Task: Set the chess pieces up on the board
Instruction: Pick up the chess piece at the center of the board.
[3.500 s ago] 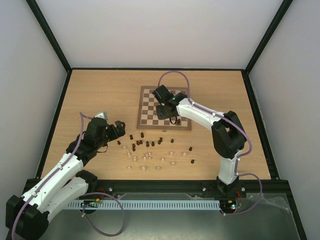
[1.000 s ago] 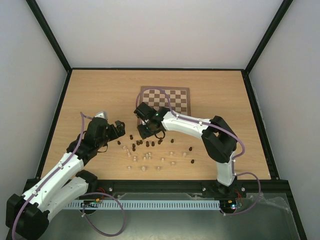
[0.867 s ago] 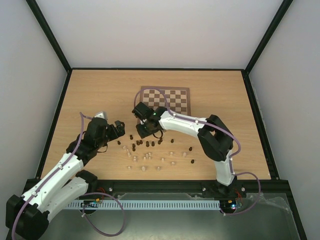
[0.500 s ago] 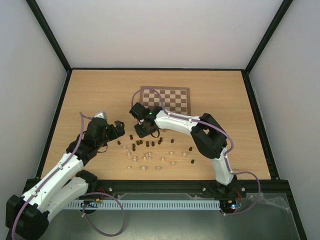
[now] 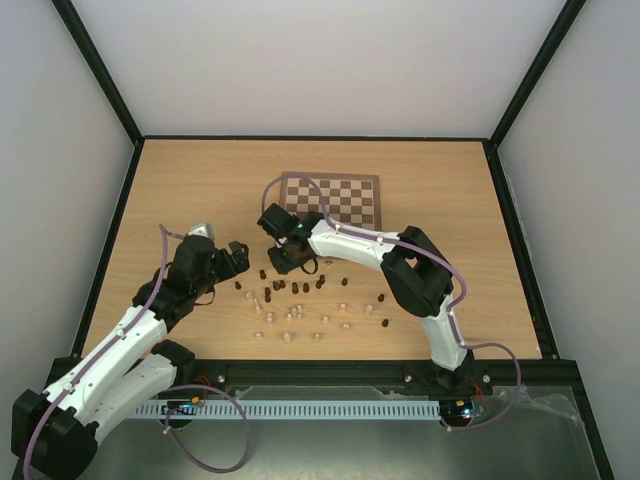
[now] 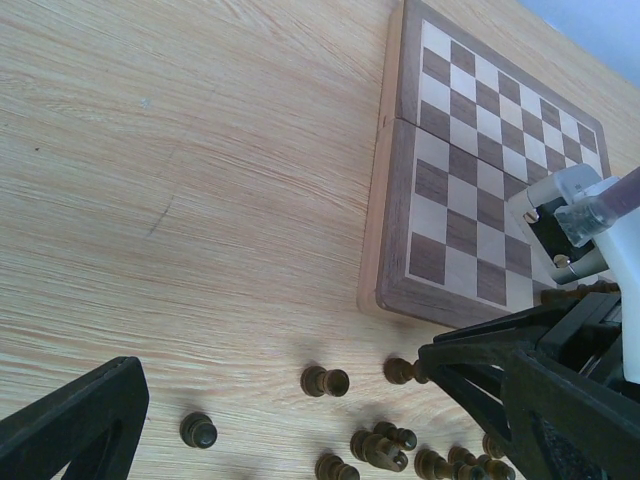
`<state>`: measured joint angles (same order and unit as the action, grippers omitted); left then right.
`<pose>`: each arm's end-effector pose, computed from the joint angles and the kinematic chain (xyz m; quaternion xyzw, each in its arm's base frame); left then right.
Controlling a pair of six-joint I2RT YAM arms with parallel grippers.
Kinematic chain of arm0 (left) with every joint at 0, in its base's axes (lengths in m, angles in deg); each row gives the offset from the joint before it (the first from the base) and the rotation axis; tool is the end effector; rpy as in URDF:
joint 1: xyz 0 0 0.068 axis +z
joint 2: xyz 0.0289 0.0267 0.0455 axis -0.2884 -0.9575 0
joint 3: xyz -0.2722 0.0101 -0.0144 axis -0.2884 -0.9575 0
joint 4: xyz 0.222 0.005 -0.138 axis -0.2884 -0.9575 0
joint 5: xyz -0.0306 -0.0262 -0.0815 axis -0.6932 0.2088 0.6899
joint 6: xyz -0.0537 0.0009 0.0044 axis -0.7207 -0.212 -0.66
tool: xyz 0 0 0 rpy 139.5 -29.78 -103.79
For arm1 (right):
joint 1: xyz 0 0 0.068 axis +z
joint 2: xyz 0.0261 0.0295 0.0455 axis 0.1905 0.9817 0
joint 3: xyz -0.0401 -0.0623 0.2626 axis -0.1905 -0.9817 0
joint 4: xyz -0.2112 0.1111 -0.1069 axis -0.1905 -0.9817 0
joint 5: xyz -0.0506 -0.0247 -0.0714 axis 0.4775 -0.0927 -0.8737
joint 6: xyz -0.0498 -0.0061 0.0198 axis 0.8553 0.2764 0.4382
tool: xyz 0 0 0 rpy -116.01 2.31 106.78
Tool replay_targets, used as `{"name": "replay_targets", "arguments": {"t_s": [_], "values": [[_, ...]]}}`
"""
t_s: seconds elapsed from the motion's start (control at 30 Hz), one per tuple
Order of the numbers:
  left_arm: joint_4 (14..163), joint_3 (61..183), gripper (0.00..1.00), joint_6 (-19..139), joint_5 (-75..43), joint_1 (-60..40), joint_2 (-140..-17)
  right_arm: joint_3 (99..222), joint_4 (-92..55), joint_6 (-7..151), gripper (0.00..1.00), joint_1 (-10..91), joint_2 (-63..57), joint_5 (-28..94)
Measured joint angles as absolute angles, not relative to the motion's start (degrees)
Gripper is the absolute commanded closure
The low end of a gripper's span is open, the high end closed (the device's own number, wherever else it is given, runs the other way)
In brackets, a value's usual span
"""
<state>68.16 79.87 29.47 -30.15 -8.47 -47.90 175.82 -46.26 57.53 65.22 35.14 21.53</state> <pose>0.1608 -0.0718 0.2338 -0.1559 0.8661 -0.2257 0.4179 0.2672 0.3666 0.1907 -0.2599 0.9209 0.1490 0.2492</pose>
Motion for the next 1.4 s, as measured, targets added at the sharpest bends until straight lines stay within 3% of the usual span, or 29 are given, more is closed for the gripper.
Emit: {"name": "replay_targets", "arguments": {"t_s": [0.1, 0.23, 0.33, 1.4], "values": [[68.2, 79.8, 0.01, 29.5, -30.1, -8.5, -47.9, 175.8, -46.3, 57.6, 0.88, 65.2, 35.1, 21.5], [68.2, 79.4, 0.0, 29.5, -30.1, -8.5, -47.9, 175.8, -46.3, 57.7, 0.72, 65.2, 35.1, 21.4], [68.2, 79.1, 0.01, 29.5, -30.1, -8.5, -47.9, 175.8, -46.5, 57.7, 0.68, 65.2, 35.1, 21.2], [68.3, 78.1, 0.01, 29.4, -30.1, -8.5, -47.2, 175.8, -47.0, 57.6, 0.73, 66.2, 35.1, 21.2]]}}
